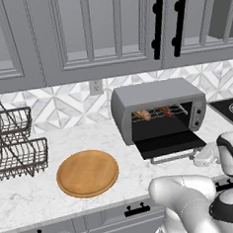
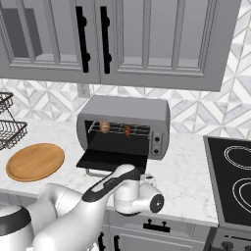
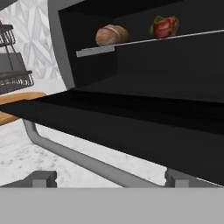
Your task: Pick up the kebab skewer and baguette bread, and place them inside the toaster oven. Close the toaster oven door and start by setting the timer.
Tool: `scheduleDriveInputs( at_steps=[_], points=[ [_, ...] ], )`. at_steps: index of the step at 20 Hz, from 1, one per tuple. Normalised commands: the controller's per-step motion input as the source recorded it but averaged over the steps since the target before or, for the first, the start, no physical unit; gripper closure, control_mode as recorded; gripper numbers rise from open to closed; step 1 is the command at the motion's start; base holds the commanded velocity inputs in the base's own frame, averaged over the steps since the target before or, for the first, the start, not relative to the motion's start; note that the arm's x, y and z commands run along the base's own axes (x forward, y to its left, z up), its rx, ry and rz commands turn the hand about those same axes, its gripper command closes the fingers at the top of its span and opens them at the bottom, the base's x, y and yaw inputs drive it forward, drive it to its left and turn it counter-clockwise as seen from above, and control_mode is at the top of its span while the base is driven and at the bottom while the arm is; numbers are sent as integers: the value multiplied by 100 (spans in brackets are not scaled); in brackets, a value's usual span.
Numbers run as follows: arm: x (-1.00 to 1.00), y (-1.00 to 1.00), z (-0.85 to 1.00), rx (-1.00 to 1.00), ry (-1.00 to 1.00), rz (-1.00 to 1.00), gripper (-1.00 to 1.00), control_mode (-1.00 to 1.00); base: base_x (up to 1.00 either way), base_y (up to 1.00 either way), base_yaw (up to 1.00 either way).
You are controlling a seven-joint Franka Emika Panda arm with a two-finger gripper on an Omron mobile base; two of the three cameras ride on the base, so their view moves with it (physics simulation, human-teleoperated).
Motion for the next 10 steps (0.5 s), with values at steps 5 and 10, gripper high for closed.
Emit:
scheduleDriveInputs(
  at_steps=[5, 10],
  points=[
    [-4, -4, -17, 0, 0, 0, -100, -100, 0, 0, 0],
    [1, 0, -11, 0, -2, 0, -100, -100, 0, 0, 0]
  ],
)
